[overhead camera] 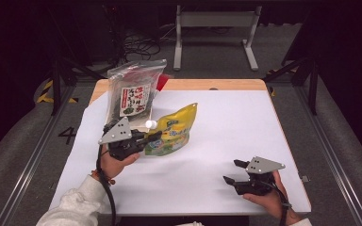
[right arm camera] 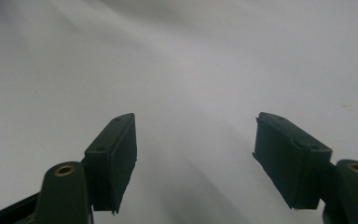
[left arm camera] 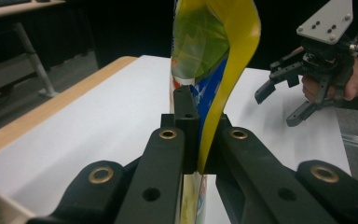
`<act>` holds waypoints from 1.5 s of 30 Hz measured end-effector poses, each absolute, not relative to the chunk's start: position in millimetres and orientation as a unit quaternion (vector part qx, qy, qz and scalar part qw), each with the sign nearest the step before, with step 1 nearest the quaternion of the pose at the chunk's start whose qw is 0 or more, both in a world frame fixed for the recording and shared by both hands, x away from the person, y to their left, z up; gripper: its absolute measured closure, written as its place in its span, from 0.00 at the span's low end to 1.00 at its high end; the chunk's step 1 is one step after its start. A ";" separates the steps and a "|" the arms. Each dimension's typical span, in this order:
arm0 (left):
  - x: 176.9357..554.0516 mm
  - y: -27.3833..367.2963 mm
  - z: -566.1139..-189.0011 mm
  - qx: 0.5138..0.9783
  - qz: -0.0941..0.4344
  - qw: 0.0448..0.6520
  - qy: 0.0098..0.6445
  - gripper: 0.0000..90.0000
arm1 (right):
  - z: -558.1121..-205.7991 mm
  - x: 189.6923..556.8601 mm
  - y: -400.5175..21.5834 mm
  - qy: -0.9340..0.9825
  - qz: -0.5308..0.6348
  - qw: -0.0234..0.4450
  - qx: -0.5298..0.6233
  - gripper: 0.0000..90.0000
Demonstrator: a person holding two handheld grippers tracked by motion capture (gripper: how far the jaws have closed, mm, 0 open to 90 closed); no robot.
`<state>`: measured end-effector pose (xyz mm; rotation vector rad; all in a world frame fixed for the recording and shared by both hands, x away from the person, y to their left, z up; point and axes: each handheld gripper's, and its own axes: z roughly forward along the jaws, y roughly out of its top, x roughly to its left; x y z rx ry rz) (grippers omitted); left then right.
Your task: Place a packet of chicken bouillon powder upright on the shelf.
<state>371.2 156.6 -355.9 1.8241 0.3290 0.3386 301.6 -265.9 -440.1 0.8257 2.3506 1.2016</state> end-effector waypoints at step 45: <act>427.4 263.7 -370.0 0.774 0.162 0.571 0.221 0.99 | -445.3 298.4 -269.2 0.832 0.426 0.178 0.308 0.30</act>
